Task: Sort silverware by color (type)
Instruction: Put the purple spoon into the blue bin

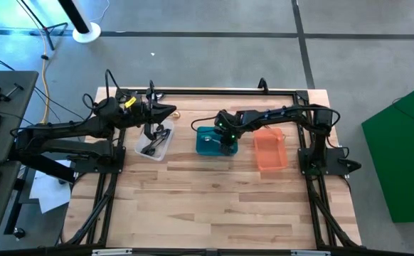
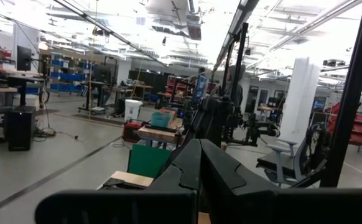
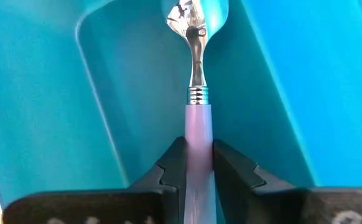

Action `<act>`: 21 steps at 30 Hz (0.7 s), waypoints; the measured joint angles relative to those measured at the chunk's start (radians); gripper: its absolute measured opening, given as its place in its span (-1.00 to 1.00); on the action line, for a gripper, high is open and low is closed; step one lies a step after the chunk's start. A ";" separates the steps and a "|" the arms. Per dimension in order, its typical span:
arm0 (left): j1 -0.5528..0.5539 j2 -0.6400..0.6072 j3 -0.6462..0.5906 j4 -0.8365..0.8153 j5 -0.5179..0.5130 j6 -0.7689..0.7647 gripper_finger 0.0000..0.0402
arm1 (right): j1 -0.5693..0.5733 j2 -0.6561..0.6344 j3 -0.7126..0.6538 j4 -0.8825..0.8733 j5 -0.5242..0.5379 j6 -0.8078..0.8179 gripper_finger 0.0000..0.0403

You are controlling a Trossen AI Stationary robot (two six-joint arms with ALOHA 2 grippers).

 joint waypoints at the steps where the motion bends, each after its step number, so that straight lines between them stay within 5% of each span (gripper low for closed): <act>1: 0.000 0.000 0.000 -0.006 0.000 0.000 -1.00 | 0.000 0.000 0.000 0.000 0.000 0.000 -0.71; 21: 0.000 0.000 0.000 -0.013 0.001 0.000 -1.00 | -0.002 0.000 0.000 0.000 -0.023 0.082 -0.64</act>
